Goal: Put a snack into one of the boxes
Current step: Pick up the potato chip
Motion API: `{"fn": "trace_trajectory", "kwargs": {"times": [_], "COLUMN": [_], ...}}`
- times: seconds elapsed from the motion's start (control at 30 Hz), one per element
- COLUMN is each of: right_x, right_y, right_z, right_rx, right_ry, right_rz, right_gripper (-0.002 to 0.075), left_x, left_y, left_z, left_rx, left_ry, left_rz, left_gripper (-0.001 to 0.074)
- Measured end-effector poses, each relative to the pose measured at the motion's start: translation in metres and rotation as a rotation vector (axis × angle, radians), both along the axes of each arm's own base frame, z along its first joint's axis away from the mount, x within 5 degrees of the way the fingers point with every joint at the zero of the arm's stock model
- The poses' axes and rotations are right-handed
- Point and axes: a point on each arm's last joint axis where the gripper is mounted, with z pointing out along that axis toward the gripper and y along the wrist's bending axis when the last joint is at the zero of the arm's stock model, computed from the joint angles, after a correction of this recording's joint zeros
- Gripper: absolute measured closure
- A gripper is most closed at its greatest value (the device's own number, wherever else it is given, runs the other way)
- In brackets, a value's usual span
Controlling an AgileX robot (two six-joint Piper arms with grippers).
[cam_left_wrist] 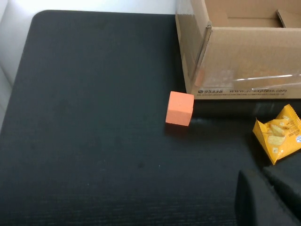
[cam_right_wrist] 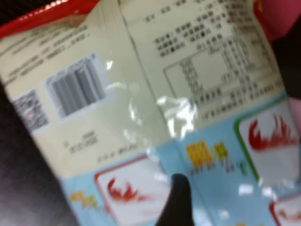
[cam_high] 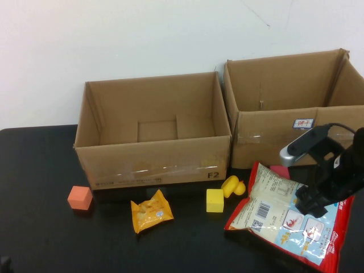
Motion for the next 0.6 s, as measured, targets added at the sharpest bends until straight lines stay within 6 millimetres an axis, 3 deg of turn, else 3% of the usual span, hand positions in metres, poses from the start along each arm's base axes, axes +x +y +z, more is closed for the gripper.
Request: {"fn": "trace_trajectory", "kwargs": {"times": [0.37, 0.47, 0.6], "right_x": [0.009, 0.011, 0.011], "right_y": [0.004, 0.005, 0.008], "right_z": [-0.027, -0.028, -0.027], "right_rx": [-0.020, -0.013, -0.002], "right_ry": [0.007, 0.012, 0.011], "right_rz": [0.062, 0.055, 0.050], "right_gripper": [0.0174, 0.0286, 0.0498], "left_x": [0.000, 0.000, 0.000], "left_y": [0.000, 0.000, 0.000], "left_z": [0.000, 0.000, 0.000], "left_rx": [-0.002, -0.002, -0.003], "left_ry": [0.000, 0.000, 0.000], "left_rz": [0.000, 0.000, 0.000], "left_gripper": [0.0736, 0.0736, 0.0736]}}
